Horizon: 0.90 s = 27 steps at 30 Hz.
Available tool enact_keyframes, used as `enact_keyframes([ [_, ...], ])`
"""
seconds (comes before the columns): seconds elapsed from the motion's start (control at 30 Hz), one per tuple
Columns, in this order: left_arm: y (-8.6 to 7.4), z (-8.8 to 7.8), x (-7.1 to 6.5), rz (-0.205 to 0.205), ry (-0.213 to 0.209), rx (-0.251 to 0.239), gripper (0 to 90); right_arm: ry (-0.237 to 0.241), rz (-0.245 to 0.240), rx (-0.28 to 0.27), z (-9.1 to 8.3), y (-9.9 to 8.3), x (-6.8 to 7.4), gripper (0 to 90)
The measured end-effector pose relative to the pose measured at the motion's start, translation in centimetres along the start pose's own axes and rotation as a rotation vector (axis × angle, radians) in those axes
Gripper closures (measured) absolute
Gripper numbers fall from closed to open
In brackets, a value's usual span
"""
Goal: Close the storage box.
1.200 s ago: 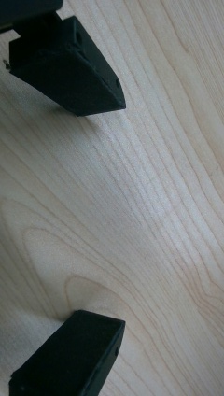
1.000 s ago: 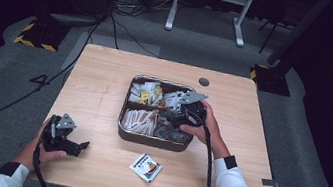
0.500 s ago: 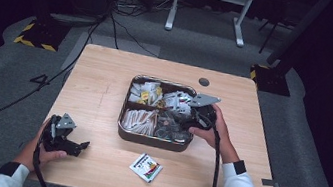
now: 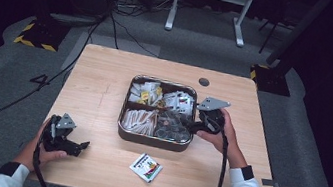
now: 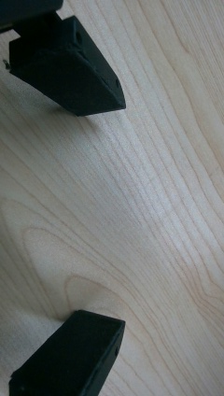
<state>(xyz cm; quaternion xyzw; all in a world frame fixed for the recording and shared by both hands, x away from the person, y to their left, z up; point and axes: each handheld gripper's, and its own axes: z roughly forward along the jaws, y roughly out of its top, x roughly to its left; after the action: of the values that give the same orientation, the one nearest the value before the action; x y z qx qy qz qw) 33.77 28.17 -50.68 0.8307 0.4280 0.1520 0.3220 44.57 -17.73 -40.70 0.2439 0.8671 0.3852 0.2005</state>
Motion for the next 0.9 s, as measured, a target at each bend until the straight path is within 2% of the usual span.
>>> enact_keyframes([
  [0.17,0.0,0.0,0.0,0.000,0.000,0.000,0.5,-0.010,0.002,0.005,-0.7,-0.6,-0.2,19.7],
  [0.33,0.0,0.0,0.0,-0.001,0.000,0.000,0.5,-0.023,0.025,-0.011,-1.5,-1.2,-0.6,19.7],
  [0.57,0.0,0.0,0.0,0.001,0.001,0.000,0.5,-0.036,0.036,0.018,-2.1,-2.8,-0.8,19.7],
  [0.7,0.0,0.0,0.0,0.002,0.000,0.000,0.4,-0.041,0.027,0.041,-2.4,-3.6,-0.7,19.7],
  [0.9,0.0,0.0,0.0,0.001,0.000,-0.001,0.4,-0.044,0.030,0.046,-3.1,-4.5,-0.6,19.7],
])
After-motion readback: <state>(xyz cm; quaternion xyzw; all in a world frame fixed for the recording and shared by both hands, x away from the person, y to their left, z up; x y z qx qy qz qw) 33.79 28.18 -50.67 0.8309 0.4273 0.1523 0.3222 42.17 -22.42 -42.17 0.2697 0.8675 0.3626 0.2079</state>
